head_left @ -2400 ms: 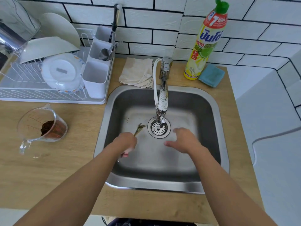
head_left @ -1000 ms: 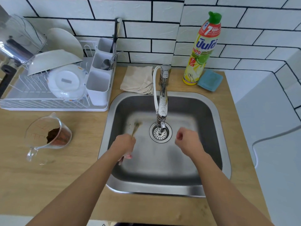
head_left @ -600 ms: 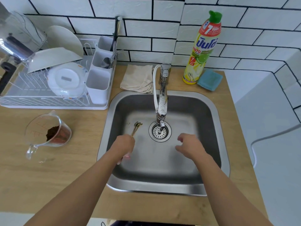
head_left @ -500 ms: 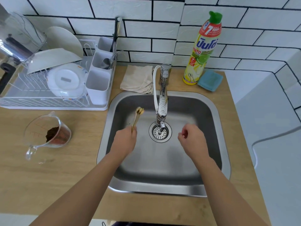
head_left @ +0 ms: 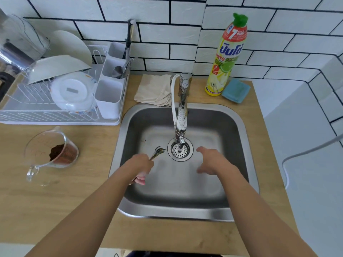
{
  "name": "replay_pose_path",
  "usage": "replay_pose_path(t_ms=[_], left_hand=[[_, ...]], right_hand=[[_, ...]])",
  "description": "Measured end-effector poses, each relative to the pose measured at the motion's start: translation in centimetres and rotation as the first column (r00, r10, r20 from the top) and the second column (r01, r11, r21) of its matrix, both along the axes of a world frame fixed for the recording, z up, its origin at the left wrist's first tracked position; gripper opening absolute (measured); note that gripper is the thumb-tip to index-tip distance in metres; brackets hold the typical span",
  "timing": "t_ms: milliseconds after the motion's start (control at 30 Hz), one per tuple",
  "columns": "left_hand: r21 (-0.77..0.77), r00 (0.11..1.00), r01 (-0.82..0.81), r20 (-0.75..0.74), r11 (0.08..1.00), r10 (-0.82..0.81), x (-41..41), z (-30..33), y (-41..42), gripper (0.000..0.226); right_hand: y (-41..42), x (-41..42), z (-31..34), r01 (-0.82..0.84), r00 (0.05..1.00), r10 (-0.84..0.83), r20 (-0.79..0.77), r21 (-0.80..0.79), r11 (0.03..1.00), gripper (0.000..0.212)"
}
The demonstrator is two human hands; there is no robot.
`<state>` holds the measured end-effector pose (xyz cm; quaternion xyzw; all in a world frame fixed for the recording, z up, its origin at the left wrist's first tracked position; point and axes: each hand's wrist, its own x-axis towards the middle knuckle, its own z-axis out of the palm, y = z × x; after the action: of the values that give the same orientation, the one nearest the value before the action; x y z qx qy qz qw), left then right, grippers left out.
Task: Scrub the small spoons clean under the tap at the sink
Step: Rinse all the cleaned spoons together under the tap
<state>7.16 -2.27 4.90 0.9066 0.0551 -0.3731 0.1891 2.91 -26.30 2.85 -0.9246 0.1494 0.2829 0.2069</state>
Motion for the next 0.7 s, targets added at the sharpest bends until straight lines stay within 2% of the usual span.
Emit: replay_pose_path(t_ms=[33, 67, 100, 133, 167, 200, 233, 267, 300, 333, 367, 400, 433, 467, 500, 533, 567, 600, 633, 700], left_hand=[[0.038, 0.998, 0.064, -0.018, 0.997, -0.063, -0.2, 0.1, -0.1, 0.021], [0.011, 0.998, 0.057, 0.021, 0.998, -0.057, -0.2, -0.1, -0.1, 0.021], [-0.084, 0.993, -0.022, 0.113, 0.996, 0.031, -0.4, -0.3, -0.2, 0.024], [-0.154, 0.968, -0.088, 0.219, 0.984, 0.121, -0.4, -0.6, -0.4, 0.03], [-0.204, 0.942, -0.147, 0.269, 0.968, 0.2, -0.3, -0.6, -0.4, 0.032], [-0.197, 0.952, -0.147, 0.24, 0.969, 0.193, -0.1, -0.9, -0.3, 0.028], [-0.144, 0.98, -0.129, 0.131, 0.981, 0.148, 0.1, -0.7, -0.4, 0.019], [-0.08, 0.997, -0.08, -0.011, 0.994, 0.079, 0.4, -0.7, -0.4, 0.01], [-0.013, 0.997, -0.049, -0.065, 0.999, 0.048, 0.3, -0.5, -0.3, 0.014], [-0.024, 0.999, -0.051, -0.022, 0.998, 0.05, 0.3, -0.7, -0.2, 0.016], [-0.119, 0.989, -0.118, 0.077, 0.986, 0.128, 0.3, -1.1, 0.0, 0.016], [-0.215, 0.958, -0.134, 0.222, 0.967, 0.182, 0.0, -1.0, 0.0, 0.023], [-0.283, 0.883, -0.164, 0.384, 0.945, 0.268, -0.3, -0.9, -0.2, 0.031], [-0.329, 0.834, -0.185, 0.446, 0.926, 0.325, -0.3, -0.7, -0.3, 0.033], [-0.302, 0.856, -0.211, 0.402, 0.93, 0.325, -0.1, -0.9, -0.3, 0.031], [-0.202, 0.931, -0.179, 0.282, 0.963, 0.232, 0.0, -1.1, -0.2, 0.024], [-0.108, 0.977, -0.18, 0.099, 0.978, 0.191, 0.3, -1.4, 0.1, 0.018], [-0.048, 0.979, -0.194, -0.078, 0.98, 0.19, 0.5, -1.9, 0.4, 0.017], [-0.051, 0.961, -0.205, -0.199, 0.978, 0.191, 0.6, -2.1, 0.7, 0.021], [-0.2, 0.941, -0.23, -0.297, 0.952, 0.164, 0.8, -2.3, 0.7, 0.023]], right_hand=[[0.1, -0.2, -0.3, -0.012, 1.0, 0.011, -0.025, -0.018, 1.0, 0.056], [0.2, -0.3, -0.5, 0.023, 0.995, -0.023, 0.097, -0.004, 1.0, 0.048], [0.6, -0.4, -0.5, 0.101, 0.949, -0.106, 0.298, 0.034, 0.994, 0.031], [1.0, -0.4, -0.4, 0.164, 0.85, -0.186, 0.492, 0.088, 0.982, 0.017], [1.1, -0.4, -0.6, 0.192, 0.774, -0.217, 0.595, 0.106, 0.976, 0.016], [1.0, -0.4, -0.7, 0.179, 0.75, -0.215, 0.625, 0.122, 0.976, 0.017], [0.9, -0.4, -0.8, 0.153, 0.799, -0.198, 0.567, 0.127, 0.98, 0.014], [1.1, -0.4, -0.6, 0.093, 0.893, -0.126, 0.432, 0.095, 0.991, 0.017], [1.1, -0.5, -0.6, 0.025, 0.969, -0.033, 0.246, 0.034, 0.999, 0.026], [0.9, -0.6, -0.8, 0.003, 0.984, -0.006, 0.18, 0.017, 1.0, 0.029], [1.0, -0.5, -0.8, 0.047, 0.969, -0.055, 0.24, 0.037, 0.998, 0.021], [1.1, -0.5, -0.7, 0.11, 0.914, -0.137, 0.383, 0.091, 0.99, 0.011], [1.3, -0.5, -0.4, 0.158, 0.809, -0.208, 0.549, 0.138, 0.978, 0.011], [1.3, -0.5, -0.6, 0.18, 0.703, -0.246, 0.668, 0.168, 0.969, 0.017], [1.0, -0.6, -0.5, 0.19, 0.662, -0.266, 0.701, 0.187, 0.964, 0.017], [0.7, -0.7, -0.7, 0.187, 0.698, -0.281, 0.658, 0.212, 0.959, 0.013], [0.5, -0.8, -0.9, 0.176, 0.828, -0.252, 0.501, 0.194, 0.965, 0.009], [0.2, -1.0, -1.3, 0.158, 0.931, -0.196, 0.307, 0.143, 0.977, 0.02], [-0.1, -1.2, -1.9, 0.153, 0.971, -0.173, 0.164, 0.128, 0.98, 0.03], [-0.1, -1.4, -2.5, 0.323, 0.936, -0.35, 0.043, 0.296, 0.899, 0.034]])
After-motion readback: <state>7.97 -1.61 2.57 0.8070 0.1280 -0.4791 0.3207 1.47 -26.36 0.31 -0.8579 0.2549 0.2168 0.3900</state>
